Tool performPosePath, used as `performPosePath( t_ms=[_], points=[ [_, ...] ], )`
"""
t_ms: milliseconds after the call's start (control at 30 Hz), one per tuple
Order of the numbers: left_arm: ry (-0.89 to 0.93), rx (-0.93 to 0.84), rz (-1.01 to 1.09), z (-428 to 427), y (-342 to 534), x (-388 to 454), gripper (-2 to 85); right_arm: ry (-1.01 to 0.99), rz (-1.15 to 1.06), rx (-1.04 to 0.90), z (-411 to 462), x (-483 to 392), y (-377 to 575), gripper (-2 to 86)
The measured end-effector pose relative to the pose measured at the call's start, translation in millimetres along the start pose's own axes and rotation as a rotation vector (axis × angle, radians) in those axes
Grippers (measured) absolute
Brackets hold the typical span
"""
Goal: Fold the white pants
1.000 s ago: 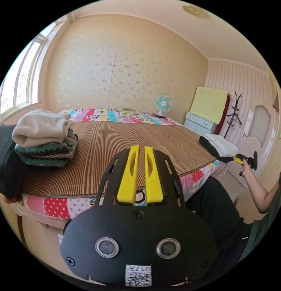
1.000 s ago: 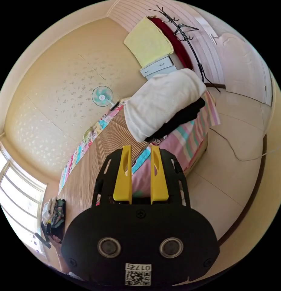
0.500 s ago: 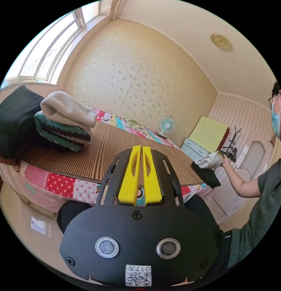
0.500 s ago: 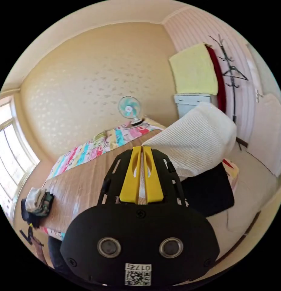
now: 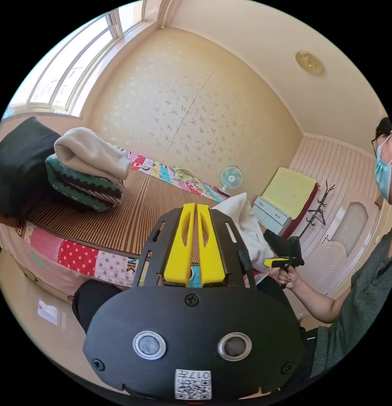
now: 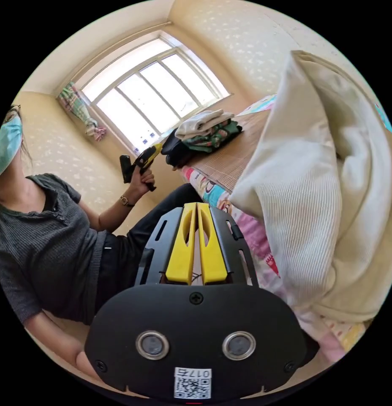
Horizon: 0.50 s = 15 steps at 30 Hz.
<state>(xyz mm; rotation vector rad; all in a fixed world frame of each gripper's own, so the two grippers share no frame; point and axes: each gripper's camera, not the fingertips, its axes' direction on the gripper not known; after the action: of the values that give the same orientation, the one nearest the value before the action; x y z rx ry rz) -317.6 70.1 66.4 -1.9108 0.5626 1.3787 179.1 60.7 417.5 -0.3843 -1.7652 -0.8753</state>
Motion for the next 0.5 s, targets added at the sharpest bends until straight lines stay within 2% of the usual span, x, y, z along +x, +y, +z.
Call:
performPosePath(
  t_ms=[167,233,333,433,500],
  points=[
    [0.057,0.001,-0.046,5.1,1.5,-19.0,-1.0,0.283,0.283,0.379,-103.6,38.4,54.2,4.0],
    [0.081,-0.015,-0.049,13.3,3.0,-20.0,-1.0,0.496,0.549,0.485,-140.4,77.1,85.0,7.0],
    [0.146,-0.066,-0.034,32.3,5.6,-16.5,-1.0,0.507,0.719,0.485,-148.5,134.8,102.3,10.0],
    [0.198,-0.099,-0.008,46.9,7.5,-9.4,-1.0,0.423,0.741,0.449,-130.7,170.3,88.4,8.4],
    [0.204,-0.118,0.014,52.4,6.0,-4.3,-1.0,0.438,0.717,0.446,-122.7,165.6,65.5,5.6]
  ],
)
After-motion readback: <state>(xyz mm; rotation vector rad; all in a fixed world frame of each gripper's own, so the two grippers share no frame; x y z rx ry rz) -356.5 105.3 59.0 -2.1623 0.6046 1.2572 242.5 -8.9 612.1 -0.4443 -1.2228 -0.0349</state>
